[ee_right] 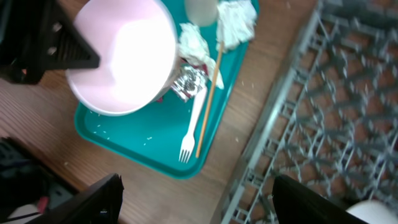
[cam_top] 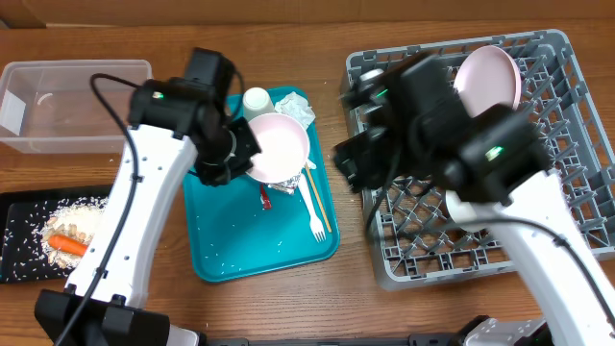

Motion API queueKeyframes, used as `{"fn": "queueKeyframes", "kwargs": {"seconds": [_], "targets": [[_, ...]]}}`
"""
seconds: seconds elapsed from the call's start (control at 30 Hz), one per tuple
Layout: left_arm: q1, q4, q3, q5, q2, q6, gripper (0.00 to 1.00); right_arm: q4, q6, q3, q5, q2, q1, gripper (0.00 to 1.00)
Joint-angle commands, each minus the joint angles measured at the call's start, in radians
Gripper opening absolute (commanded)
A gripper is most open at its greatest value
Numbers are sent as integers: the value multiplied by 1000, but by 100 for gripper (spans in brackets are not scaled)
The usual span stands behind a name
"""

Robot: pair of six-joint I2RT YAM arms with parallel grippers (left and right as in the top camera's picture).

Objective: Sort waste into correct bins and load items into the dishwasher rack
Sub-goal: 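Lift the pink bowl with the left gripper toward the tray center, then grasp the pink bowl rim with the right gripper from the left gripper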

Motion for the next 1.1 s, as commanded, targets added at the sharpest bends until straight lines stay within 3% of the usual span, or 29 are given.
{"fn": "queueKeyframes", "kwargs": {"seconds": [0.0, 0.17, 0.47, 0.73, 0.93, 0.97, 1.0, 1.07], "targets": [[56, -26, 17, 104, 0, 103, 4, 38, -20, 19, 184, 35, 132, 80], [75, -85, 17, 101, 0, 149, 4, 69, 26, 19, 232, 109, 226, 80], [72, -157, 17, 108, -1, 156, 4, 107, 271, 19, 235, 252, 189, 78], [72, -156, 17, 89, -1, 163, 4, 122, 369, 20, 230, 270, 135, 54], [72, -151, 17, 85, -1, 163, 12, 119, 368, 20, 131, 270, 95, 16], [72, -148, 17, 86, -1, 163, 13, 120, 369, 20, 113, 270, 91, 15], [72, -145, 17, 86, -1, 163, 21, 120, 369, 20, 98, 270, 90, 15], [72, -140, 17, 86, -1, 163, 28, 120, 369, 20, 80, 270, 90, 14]]}}
